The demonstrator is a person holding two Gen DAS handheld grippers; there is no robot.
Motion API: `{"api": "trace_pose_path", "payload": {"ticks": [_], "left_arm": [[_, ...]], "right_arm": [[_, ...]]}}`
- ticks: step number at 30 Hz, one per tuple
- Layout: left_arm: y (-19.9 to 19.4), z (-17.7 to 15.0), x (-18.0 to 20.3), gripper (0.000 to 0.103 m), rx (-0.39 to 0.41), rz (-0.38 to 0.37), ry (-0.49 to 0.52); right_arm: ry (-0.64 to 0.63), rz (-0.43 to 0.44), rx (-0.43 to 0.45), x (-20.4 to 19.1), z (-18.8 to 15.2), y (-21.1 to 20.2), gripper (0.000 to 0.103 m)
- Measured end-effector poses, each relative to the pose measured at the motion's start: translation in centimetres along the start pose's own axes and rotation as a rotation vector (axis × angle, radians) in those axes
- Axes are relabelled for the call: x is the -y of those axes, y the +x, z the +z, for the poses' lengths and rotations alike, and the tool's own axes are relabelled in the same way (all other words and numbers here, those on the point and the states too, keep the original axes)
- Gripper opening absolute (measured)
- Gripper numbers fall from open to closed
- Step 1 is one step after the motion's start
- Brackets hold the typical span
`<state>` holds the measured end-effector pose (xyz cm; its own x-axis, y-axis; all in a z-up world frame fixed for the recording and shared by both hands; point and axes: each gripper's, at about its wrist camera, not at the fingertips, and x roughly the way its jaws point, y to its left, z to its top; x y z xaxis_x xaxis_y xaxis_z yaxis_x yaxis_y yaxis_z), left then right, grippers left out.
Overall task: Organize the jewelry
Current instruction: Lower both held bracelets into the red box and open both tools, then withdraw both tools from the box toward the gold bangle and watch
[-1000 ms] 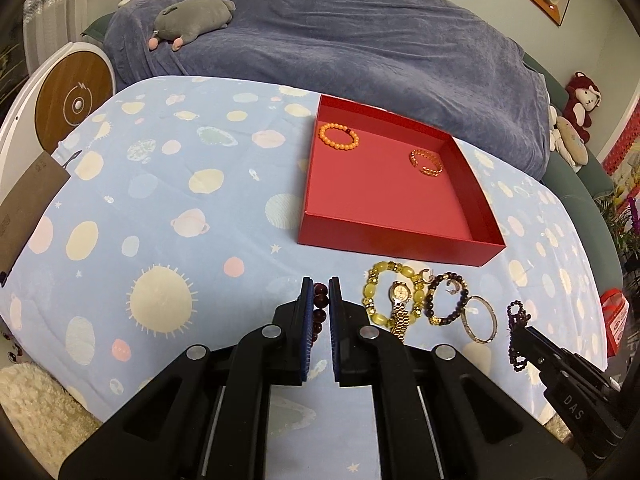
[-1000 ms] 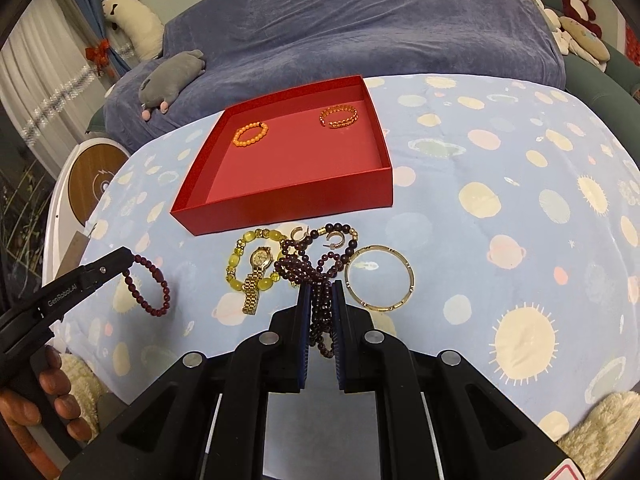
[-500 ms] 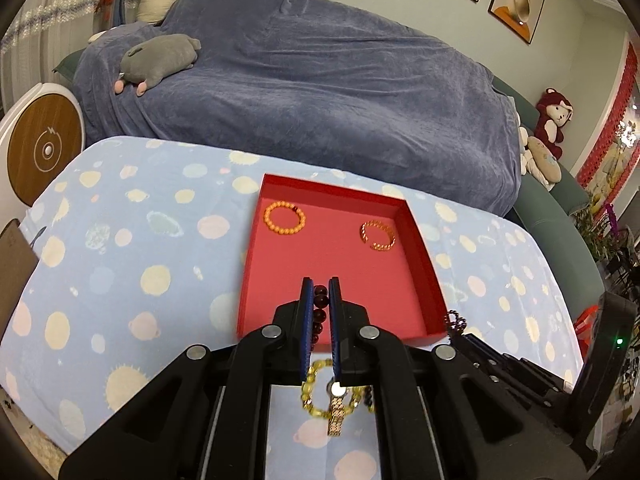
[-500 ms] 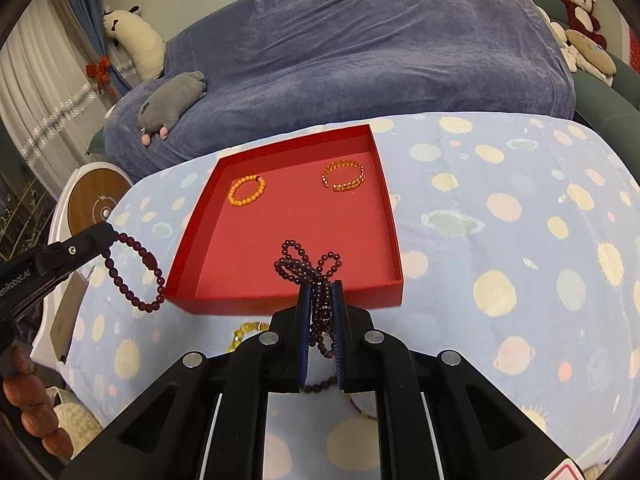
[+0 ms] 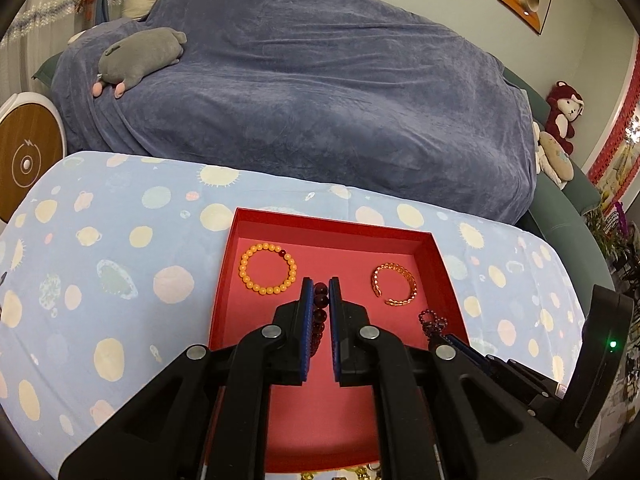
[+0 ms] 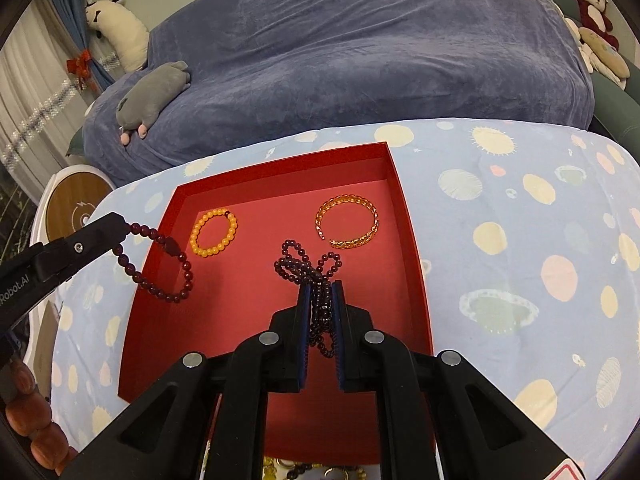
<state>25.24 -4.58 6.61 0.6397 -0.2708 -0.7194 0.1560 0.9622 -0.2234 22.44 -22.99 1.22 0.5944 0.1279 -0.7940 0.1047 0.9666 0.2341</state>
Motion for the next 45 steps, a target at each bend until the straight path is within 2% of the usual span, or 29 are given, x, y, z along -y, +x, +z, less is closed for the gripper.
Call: {"api": "trace_pose_path", "payload": {"ticks": [8,9,10,11,13,14,15,23,35,45], "left_arm": [[3.4,-0.3,-1.0,0.008,-0.036,0.036,-0.01],[3.5,-0.3,-1.1,0.008,-0.032,0.043,-0.011],[3.6,-0.4,-1.2,0.008,-0.027,0.048,-0.009],[3.6,-0.5,-1.2,0.01,-0.024,0.058,-0.006],[3.6,-0.6,-1.3,0.023,-0.026,0.062,-0.002],[3.4,-0.7,-1.3,0.032,-0.02,0.071,-0.003],[3.2,-0.8,-1.3,0.035,-0.008,0.072,-0.003],[0.7,-1.6,-0.6,0.039,0.012,0.077,0.01],[-5.2,-4.9,-0.6,0.043,0.041,0.083,0.026],[-8.5,-10.0,-2.7,0.044,0.001,0.089,-0.014]], "right_arm": [[-0.02,-0.023,-0.029,-0.5,0.8,3.2,0.01],[-0.021,-0.027,-0.029,-0.5,0.9,3.4,0.015],[-0.021,-0.033,-0.021,-0.5,0.9,3.5,0.016],[-0.024,-0.041,-0.015,-0.5,1.0,3.4,0.017],[-0.027,-0.04,-0.006,-0.6,1.1,3.0,0.026],[-0.025,-0.041,0.003,-0.6,1.1,2.7,0.029],[-0.023,-0.043,0.011,-0.5,1.1,2.3,0.033],[0.025,-0.015,0.036,0.4,-0.2,-1.3,0.036],[0.043,-0.031,0.056,1.8,-4.8,-7.2,0.036],[0.048,-0.087,-0.003,4.0,-11.2,-9.5,0.036]]}}
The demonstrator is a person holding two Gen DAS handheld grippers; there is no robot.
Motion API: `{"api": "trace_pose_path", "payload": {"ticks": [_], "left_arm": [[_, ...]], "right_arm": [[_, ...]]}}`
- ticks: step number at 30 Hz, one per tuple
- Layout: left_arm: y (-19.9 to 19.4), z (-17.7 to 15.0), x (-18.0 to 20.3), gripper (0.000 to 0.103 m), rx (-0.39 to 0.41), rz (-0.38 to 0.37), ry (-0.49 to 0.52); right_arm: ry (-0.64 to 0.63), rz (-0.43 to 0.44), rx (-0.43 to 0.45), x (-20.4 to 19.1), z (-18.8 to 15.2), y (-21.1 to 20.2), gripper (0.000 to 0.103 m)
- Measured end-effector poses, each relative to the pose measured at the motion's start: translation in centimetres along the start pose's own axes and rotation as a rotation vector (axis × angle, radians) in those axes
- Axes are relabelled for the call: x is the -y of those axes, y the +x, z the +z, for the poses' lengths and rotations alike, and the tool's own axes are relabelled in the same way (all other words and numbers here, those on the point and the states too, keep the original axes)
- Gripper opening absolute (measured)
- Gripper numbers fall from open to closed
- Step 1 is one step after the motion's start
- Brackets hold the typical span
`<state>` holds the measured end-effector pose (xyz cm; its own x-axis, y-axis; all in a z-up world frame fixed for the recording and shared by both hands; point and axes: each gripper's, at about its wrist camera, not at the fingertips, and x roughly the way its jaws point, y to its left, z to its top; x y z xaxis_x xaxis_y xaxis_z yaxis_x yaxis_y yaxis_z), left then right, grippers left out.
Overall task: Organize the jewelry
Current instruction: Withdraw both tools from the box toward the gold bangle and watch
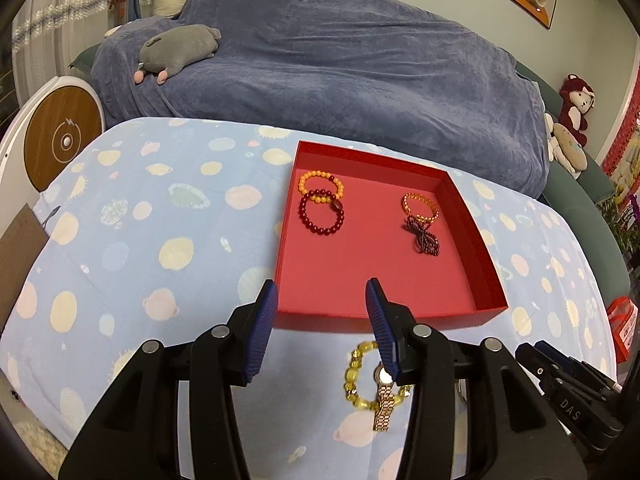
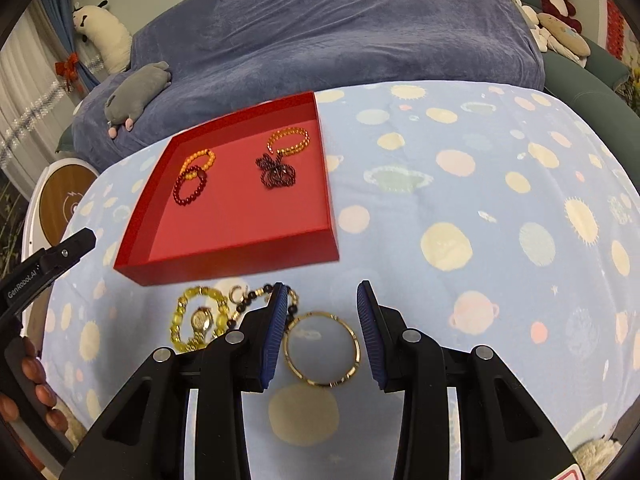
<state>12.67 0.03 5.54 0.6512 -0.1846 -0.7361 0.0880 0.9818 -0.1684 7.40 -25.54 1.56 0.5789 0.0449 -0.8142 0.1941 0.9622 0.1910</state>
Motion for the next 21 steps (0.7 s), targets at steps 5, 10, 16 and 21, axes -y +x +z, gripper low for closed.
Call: {"api": "trace_pose_path", "payload": {"ticks": [5,10,16,21], "left_arm": [[-0.5,-2.1,-0.9,0.044,-0.033,0.003,-0.031],[-0.5,-3.8,-1.3,0.044,-0.062,0.01,-0.032],[-0.5,-5.3,-1.6,0.044,-0.088,0.015,-0.041],[-0.2,-6.0,-1.3,0.044,-0.107,0.006,-0.045]], "right_arm": [[0.007,-0.006,-0.04,0.4,-2.9,0.0,0.036],[0.008,-0.006,-0.066,0.2,-4.8,0.3,0.036],[0.007,-0.008,-0.086,0.0,-5.6,0.8,0.036],[-0.005,-0.005,-0.091,-0.4,-5.5,1.2,0.036]]}}
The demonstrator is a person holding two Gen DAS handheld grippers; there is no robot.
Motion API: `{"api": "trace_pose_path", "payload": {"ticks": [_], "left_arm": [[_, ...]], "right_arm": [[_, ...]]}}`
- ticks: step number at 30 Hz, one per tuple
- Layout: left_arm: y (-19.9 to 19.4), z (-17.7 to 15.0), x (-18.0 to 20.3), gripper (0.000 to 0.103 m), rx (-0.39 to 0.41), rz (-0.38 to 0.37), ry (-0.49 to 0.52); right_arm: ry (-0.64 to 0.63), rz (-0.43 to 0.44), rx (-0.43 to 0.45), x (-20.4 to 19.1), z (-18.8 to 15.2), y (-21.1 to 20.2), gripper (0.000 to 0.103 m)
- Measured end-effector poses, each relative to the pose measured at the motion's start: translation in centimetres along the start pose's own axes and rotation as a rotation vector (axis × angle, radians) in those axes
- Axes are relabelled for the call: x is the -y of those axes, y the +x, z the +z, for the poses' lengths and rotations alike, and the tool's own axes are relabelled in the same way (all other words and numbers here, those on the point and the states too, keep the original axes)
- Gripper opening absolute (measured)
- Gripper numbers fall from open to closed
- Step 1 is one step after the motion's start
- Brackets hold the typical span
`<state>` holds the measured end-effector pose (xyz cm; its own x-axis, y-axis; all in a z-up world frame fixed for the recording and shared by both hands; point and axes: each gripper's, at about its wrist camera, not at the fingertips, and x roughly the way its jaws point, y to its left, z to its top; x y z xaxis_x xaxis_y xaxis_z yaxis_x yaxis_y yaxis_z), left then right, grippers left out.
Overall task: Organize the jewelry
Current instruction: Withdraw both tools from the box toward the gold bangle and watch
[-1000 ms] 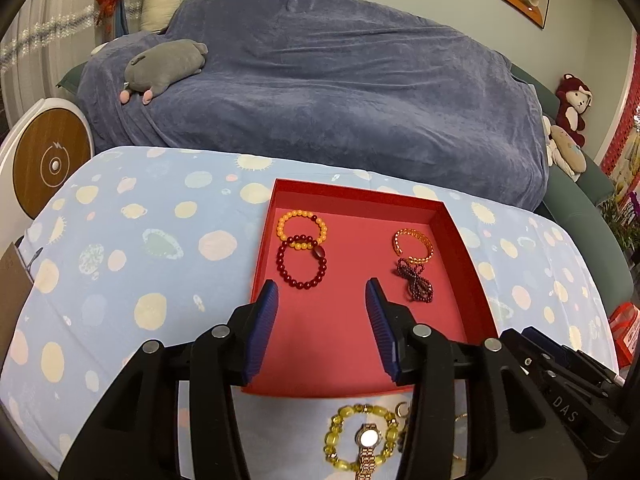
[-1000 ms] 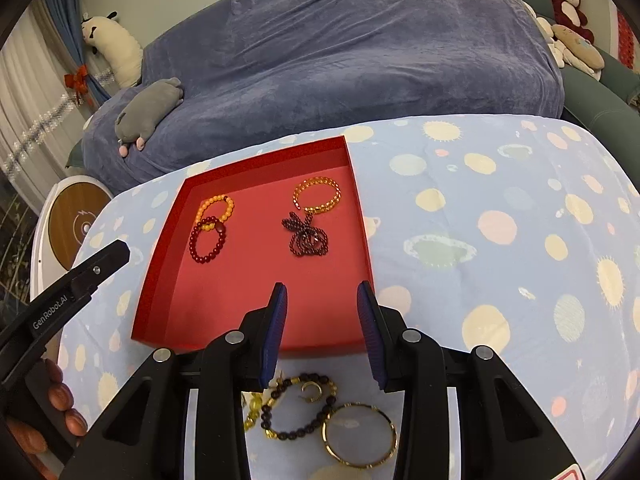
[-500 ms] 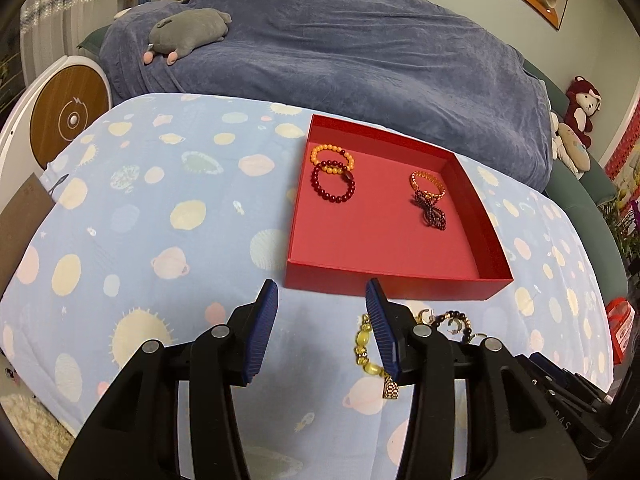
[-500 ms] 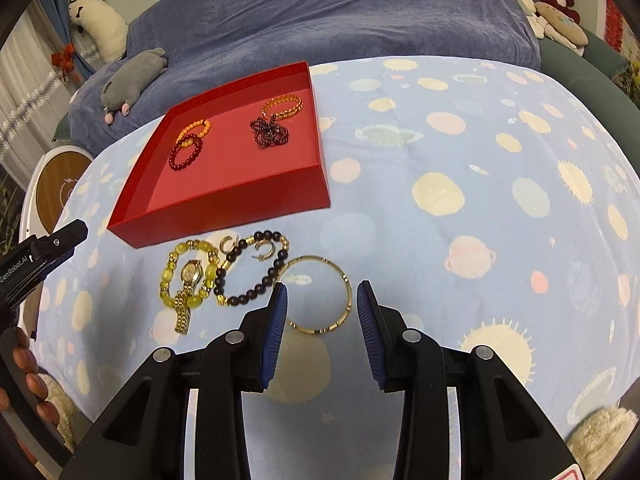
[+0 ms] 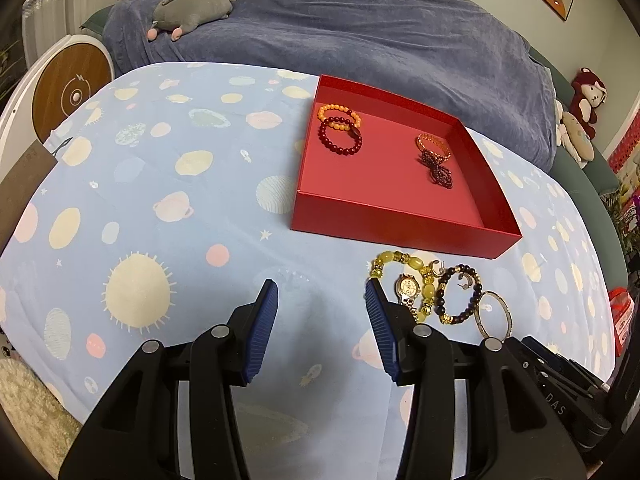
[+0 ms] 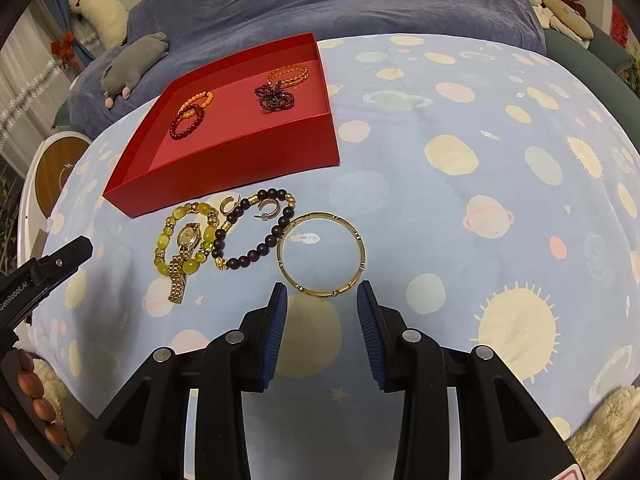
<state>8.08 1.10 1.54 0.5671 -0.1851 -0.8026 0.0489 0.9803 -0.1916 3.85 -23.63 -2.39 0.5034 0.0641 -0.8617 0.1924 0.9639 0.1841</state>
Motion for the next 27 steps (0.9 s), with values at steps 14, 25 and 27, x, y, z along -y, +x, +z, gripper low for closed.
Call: {"api": "trace_pose_path", "payload": {"ticks": [14,25,27], "left_arm": [[0.7,-1.8,1.4,0.054,-0.035,-0.02,0.019],[1.3,-2.4,2.3,0.055,-0.057,-0.03,0.035],[1.3,-2.5,2.5,0.055,-0.059,-0.029,0.04]], "right_arm": [[-0.047,-0.053,-0.016,-0.8,1.6,3.0,0.056],[-0.098,-0.094,0.007,-1.5,1.7,3.3,0.056],[-0.088,-0.092,0.011,-1.4,1.6,3.3,0.055]]}}
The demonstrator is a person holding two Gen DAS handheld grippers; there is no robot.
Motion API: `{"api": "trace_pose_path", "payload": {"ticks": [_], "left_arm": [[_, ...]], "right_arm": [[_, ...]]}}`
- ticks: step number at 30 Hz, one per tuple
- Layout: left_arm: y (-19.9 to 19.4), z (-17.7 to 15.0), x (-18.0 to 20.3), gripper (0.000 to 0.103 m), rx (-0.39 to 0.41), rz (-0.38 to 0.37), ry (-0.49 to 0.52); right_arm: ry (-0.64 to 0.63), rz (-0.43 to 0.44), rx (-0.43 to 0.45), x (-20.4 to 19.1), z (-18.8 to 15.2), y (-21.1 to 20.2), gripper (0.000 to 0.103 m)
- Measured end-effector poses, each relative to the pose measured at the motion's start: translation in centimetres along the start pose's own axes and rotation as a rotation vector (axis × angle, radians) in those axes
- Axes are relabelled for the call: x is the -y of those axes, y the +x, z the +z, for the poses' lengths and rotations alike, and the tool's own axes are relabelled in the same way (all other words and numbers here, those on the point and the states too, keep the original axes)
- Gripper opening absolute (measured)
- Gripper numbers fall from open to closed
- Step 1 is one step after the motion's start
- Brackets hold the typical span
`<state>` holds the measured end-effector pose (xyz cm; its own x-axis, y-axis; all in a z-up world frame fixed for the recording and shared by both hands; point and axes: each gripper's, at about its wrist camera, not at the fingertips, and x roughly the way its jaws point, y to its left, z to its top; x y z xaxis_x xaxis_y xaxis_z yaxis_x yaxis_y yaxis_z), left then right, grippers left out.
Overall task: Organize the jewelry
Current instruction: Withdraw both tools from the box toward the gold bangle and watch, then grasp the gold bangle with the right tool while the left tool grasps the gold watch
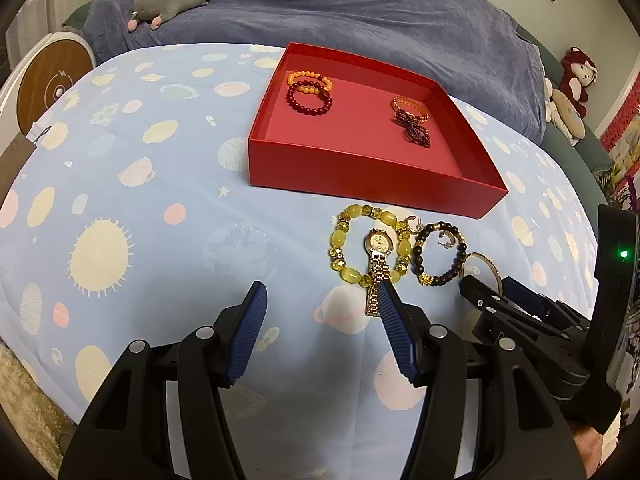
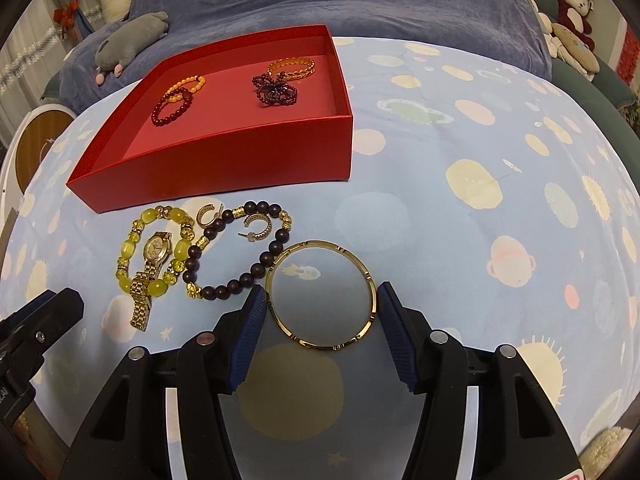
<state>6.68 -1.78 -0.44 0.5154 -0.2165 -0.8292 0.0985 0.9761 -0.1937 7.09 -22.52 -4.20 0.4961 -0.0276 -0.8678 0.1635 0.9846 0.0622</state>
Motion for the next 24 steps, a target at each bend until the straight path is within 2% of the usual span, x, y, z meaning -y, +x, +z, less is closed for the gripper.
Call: {"api": "trace_pose_path", "payload": {"ticks": [8,17,24], "left_arm": [[0.3,-0.2,0.3,0.055,-0.008,0.007,0.004],[0.7,-0.6,1.0,0.054,-0.019,-0.008,0.013],[1.6,-0.7,1.9,0.054,-0.028,-0.026,0.02]], "right_arm": [[0.043,0.01,0.002,0.7,-1.0,-1.0,0.055],[0.104,0.021,-0.02,1.5,-3.7,-2.5,0.055],[0.101,0.026,-0.026,1.4,-4.4,-2.9,0.055]]}}
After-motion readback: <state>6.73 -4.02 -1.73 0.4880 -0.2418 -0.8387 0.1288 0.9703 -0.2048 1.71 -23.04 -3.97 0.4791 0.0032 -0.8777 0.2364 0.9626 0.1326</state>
